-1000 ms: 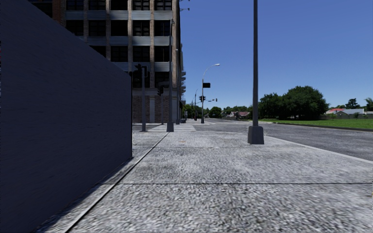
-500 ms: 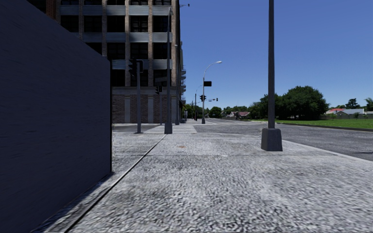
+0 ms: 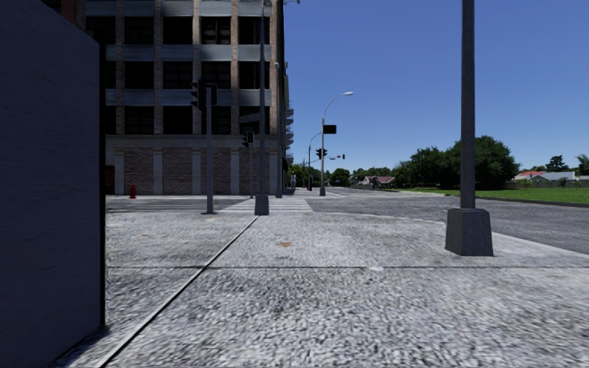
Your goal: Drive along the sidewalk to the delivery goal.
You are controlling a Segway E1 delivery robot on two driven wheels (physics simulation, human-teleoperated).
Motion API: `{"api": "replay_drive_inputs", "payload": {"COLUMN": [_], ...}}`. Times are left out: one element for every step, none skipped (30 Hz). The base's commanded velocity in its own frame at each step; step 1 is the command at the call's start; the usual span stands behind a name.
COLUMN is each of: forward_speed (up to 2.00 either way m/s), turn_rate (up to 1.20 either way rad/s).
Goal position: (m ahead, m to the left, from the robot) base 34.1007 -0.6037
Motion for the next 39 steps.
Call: {"api": "replay_drive_inputs", "payload": {"forward_speed": [1.95, 1.95, 1.08, 0.94, 1.08, 1.08, 1.23, 1.57, 1.69, 1.69, 2.0, 2.0, 2.0, 2.0, 2.0, 2.0, 2.0, 2.0, 1.85, 1.78, 1.77, 1.77, 1.77, 1.77, 1.77, 1.74, 1.68, 1.61, 1.61, 1.56, 1.54, 1.5, 1.5, 1.38, 1.22, 1.17, 1.16, 1.16, 1.15], "turn_rate": [0.0, 0.0, 0.0, 0.0, 0.0, 0.0, 0.0, 0.0, 0.0, 0.0, 0.0, 0.0, 0.0, 0.0, 0.0, 0.0, 0.0, 0.0, 0.0, 0.0, 0.03, 0.03, 0.07, 0.1, 0.1, 0.12, 0.14, 0.15, 0.15, 0.15, 0.15, 0.15, 0.15, 0.15, 0.15, 0.03, 0.0, 0.0, 0.0]}}
